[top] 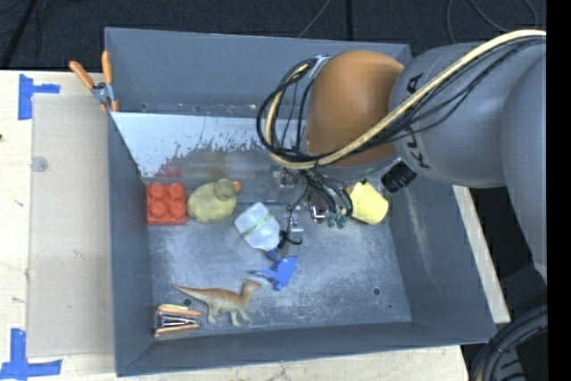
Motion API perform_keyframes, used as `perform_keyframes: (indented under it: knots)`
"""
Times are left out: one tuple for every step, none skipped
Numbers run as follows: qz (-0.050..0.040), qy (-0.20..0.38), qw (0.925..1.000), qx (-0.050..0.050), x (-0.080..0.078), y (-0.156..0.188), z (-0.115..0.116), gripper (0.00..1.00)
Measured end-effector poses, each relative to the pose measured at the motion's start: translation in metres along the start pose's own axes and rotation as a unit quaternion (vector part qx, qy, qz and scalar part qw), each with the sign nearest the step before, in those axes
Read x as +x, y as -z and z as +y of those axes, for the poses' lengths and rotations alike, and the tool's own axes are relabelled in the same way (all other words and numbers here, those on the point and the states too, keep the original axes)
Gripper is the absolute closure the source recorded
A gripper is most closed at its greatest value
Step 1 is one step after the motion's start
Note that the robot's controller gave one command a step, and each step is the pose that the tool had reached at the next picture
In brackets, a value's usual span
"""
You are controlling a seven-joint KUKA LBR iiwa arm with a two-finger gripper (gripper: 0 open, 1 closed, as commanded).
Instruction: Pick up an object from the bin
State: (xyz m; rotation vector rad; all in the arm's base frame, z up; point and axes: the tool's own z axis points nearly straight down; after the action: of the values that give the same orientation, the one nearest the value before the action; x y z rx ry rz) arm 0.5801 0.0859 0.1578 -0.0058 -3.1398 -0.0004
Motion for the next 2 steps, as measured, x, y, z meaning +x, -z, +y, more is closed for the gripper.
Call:
perform_keyframes:
  knots:
    - [0.0000,0.000,1.0000,0.000,0.000,0.000,0.000,0.00]
    - [0.0006,0.129,0.9917,0.000,0.025,-0.067,-0.019,1.00]
